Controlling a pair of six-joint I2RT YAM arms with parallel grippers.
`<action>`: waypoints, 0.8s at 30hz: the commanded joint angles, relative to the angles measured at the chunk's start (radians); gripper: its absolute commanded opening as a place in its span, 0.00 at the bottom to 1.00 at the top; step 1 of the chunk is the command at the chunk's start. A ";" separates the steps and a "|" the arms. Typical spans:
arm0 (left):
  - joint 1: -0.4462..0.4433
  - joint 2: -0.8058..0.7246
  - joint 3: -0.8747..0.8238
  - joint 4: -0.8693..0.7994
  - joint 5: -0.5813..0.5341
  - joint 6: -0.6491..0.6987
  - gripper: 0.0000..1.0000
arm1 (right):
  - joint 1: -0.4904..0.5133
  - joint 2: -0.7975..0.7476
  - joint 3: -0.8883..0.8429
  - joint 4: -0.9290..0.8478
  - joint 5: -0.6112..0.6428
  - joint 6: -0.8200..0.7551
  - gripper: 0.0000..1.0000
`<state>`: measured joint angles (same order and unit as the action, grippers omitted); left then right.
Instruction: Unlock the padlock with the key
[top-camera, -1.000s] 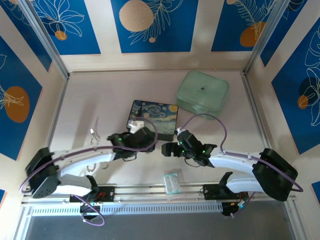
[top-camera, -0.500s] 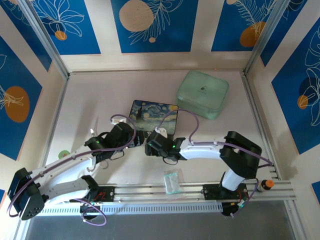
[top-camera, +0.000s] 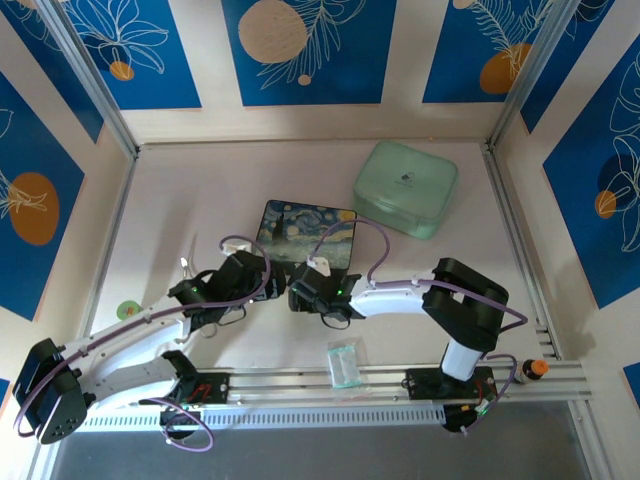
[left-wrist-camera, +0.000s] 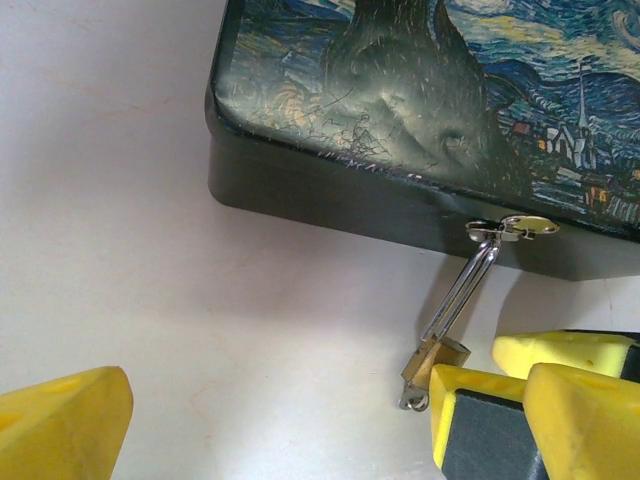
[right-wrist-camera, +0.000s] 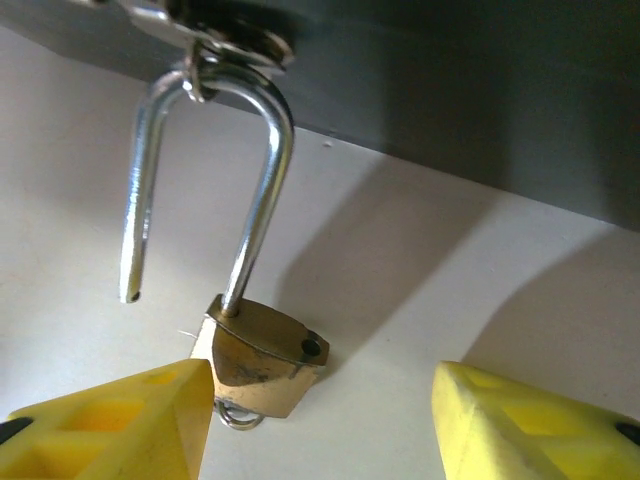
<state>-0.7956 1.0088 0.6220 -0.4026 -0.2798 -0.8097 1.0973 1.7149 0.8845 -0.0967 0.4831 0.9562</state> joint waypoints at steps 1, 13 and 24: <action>0.010 -0.016 -0.011 0.015 0.006 0.000 0.99 | 0.007 0.030 0.024 0.037 0.006 -0.013 0.60; 0.010 -0.013 -0.017 0.020 -0.005 -0.009 0.99 | -0.010 0.077 0.003 0.085 -0.031 0.001 0.43; 0.010 0.037 0.027 0.061 -0.044 0.105 0.98 | -0.024 0.032 -0.133 0.267 -0.117 0.048 0.21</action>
<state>-0.7952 1.0187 0.6147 -0.3771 -0.2901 -0.7876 1.0859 1.7435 0.8188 0.1299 0.4473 0.9501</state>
